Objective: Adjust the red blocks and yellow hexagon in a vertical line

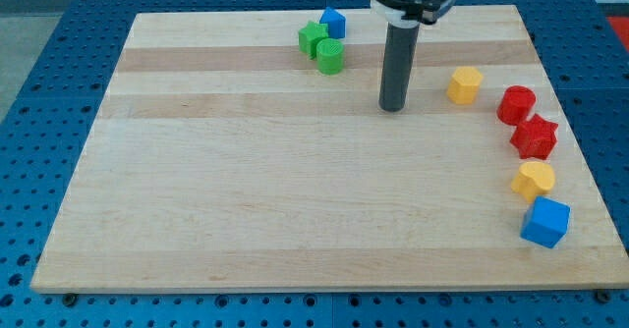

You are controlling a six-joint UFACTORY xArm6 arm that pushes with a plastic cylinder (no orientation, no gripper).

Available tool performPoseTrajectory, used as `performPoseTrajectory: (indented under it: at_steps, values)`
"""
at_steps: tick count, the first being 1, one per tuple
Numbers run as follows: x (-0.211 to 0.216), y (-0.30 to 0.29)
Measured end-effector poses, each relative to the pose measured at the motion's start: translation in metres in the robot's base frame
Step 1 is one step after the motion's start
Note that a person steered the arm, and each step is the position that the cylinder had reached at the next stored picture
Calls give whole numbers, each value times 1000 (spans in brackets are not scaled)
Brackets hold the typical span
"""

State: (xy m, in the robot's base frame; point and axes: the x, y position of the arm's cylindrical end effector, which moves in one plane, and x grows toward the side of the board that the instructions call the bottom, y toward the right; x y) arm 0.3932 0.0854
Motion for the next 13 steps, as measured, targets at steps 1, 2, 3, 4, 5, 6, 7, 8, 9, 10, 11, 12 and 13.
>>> performPoseTrajectory:
  at_steps: [1, 2, 3, 4, 5, 6, 7, 8, 9, 10, 11, 12, 13]
  values:
    - [-24, 30]
    - [-26, 61]
    - [-26, 90]
    - [-26, 111]
    - [-26, 124]
    - [-26, 112]
    - [-29, 74]
    - [-67, 82]
    - [-76, 97]
    - [-79, 145]
    - [-68, 169]
    - [-27, 195]
    - [-26, 195]
